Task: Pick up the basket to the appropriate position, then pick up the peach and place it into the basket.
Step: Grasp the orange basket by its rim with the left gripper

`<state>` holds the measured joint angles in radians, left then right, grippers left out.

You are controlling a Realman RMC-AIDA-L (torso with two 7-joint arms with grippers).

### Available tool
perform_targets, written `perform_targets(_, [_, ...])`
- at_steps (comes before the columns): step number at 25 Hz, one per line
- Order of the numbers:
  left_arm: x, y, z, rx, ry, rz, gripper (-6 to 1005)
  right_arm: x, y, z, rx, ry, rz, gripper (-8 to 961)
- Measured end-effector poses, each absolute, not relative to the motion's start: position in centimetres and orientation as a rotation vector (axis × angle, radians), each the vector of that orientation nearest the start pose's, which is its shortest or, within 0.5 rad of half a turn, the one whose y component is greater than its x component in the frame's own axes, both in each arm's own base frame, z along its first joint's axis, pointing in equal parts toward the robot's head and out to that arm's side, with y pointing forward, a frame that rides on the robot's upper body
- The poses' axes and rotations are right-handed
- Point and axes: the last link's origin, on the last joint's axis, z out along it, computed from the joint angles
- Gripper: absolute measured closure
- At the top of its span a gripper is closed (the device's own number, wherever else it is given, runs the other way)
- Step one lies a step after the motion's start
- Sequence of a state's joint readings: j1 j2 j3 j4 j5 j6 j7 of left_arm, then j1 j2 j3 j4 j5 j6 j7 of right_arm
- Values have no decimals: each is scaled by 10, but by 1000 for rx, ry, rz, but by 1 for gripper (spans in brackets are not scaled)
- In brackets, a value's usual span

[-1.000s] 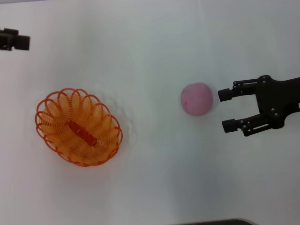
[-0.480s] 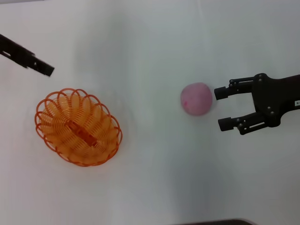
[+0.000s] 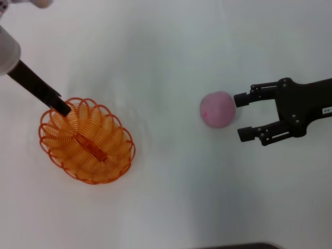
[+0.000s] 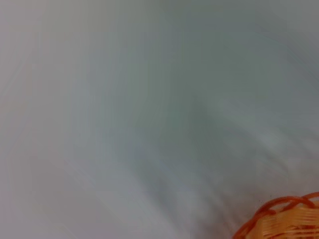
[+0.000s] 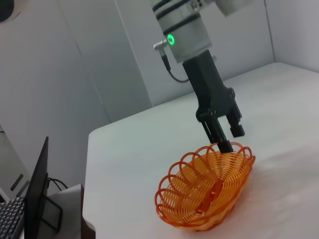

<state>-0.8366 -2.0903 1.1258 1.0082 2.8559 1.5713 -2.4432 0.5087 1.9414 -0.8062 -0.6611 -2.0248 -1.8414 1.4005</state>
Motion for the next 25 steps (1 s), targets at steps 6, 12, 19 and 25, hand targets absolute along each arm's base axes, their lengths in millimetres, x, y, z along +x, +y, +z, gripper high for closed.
perform_targets(6, [-210, 391, -3, -2518, -998, 754, 372, 270, 299, 38, -3038, 543, 620, 71])
perform_targets(12, [-215, 392, -3, -2500, -1019, 764, 373, 270, 300, 37, -3034, 547, 615, 69])
perform_targets(19, [-216, 391, -1, -2505, -1018, 778, 435, 269, 301, 37, -3030, 547, 612, 71])
perform_targets(25, [-217, 389, -3, -2510, -1025, 775, 630, 268, 303, 36, -3028, 548, 611, 70])
